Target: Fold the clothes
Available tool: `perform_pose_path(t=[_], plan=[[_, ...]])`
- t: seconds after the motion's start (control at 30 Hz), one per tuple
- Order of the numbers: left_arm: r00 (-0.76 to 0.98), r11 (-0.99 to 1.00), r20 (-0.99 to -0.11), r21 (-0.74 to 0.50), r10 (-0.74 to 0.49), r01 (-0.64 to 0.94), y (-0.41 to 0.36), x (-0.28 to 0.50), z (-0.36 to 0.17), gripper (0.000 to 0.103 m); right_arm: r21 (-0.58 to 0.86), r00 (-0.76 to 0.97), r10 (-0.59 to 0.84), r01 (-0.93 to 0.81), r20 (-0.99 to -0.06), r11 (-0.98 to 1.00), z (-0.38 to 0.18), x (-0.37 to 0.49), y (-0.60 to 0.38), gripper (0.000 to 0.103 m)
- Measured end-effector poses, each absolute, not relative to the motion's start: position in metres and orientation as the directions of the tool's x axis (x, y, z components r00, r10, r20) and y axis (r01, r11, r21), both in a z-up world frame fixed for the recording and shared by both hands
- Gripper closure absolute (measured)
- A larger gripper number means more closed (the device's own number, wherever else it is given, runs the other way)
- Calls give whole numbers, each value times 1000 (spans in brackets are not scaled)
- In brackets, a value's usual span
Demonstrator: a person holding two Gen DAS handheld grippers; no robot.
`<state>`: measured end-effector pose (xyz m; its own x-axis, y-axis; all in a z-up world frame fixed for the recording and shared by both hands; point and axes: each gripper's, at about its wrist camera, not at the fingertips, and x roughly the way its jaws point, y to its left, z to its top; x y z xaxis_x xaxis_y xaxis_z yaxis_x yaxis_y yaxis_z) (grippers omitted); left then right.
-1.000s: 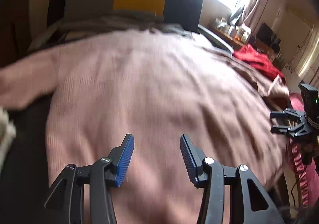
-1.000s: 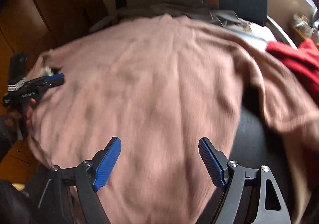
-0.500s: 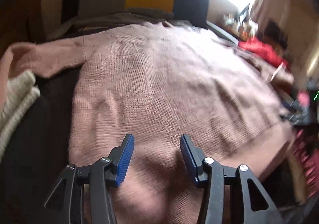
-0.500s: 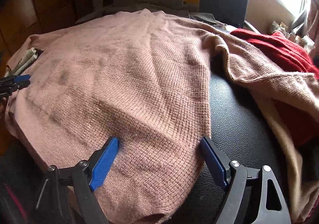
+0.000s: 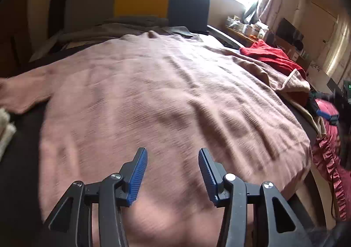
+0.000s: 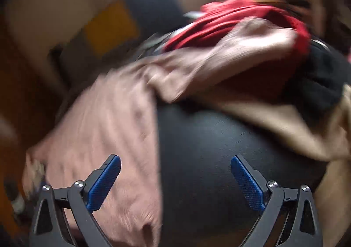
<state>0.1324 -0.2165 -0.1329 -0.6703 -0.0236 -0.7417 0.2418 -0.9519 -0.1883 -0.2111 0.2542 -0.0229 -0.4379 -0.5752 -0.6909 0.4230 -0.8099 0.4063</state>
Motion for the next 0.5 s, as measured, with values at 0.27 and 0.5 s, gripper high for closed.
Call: perform_pose_path(t=[0.27,0.5], plan=[[-674,-955,-732,-262,102,141,-194,86,-130,54,465,-652,-420,116,-631,-878,14,-309,287,2],[-695,-932,-636,-332,334,-145,-163,-6,-79,52,522,-628,-429,43,-649,-852,-10,-377,282,16]])
